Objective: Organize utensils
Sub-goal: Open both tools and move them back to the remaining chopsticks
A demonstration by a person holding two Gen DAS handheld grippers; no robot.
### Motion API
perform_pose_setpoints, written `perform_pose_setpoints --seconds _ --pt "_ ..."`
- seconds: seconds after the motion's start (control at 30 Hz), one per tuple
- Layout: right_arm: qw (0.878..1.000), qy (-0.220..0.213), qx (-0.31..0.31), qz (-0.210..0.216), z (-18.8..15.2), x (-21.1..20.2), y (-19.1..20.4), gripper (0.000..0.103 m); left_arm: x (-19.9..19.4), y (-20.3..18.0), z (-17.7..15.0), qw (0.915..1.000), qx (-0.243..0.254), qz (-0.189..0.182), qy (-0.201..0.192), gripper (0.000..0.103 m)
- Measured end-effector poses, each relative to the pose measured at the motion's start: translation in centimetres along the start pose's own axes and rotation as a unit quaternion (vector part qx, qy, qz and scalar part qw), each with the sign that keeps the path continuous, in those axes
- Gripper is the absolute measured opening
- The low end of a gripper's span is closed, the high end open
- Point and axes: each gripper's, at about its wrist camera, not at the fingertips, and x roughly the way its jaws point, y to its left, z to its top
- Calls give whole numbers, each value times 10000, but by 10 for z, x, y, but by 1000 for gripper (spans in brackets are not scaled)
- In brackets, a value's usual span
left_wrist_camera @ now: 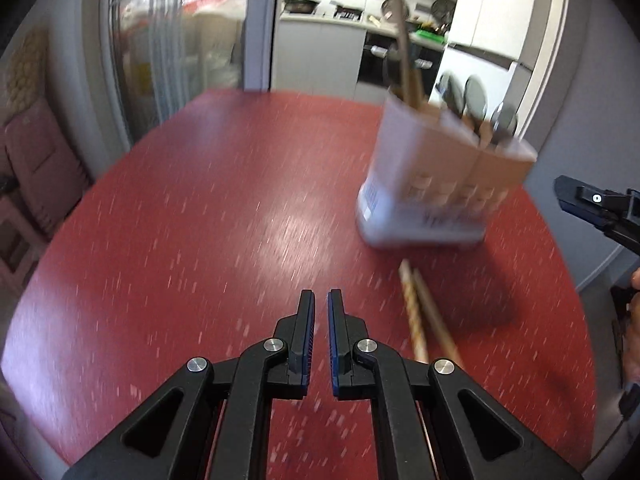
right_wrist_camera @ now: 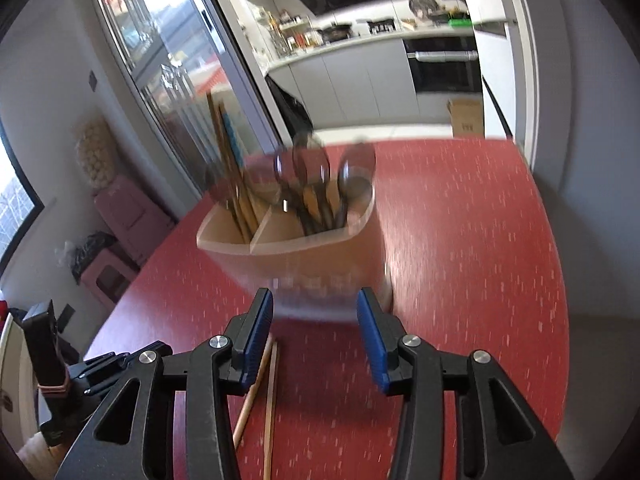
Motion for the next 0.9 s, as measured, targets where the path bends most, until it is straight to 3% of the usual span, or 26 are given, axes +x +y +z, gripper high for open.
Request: perform_pose_setpoints --seconds 0.4,0.7,0.73,0.77,0.8,0.9 --pt "9937 1106 -110 -127 -67 23 28 47 7 16 -55 9987 -184 -99 463 35" --pt "9795 1962 -264 -382 -87 55 52 47 7 33 -61 9978 -288 -119 581 36" --pt "9780 2032 -246 -412 -87 59 53 47 6 36 -62 9978 -310 -106 584 43" --pt "9759 2124 -245 -443 -88 62 54 47 7 38 -61 9975 -337 -104 605 95" --pt "9742 2195 -251 -463 -88 66 55 47 8 41 -61 9973 -368 -85 634 103" --pt "9697 2339 -353 -618 -86 75 62 47 9 47 -63 9977 -375 -41 561 103"
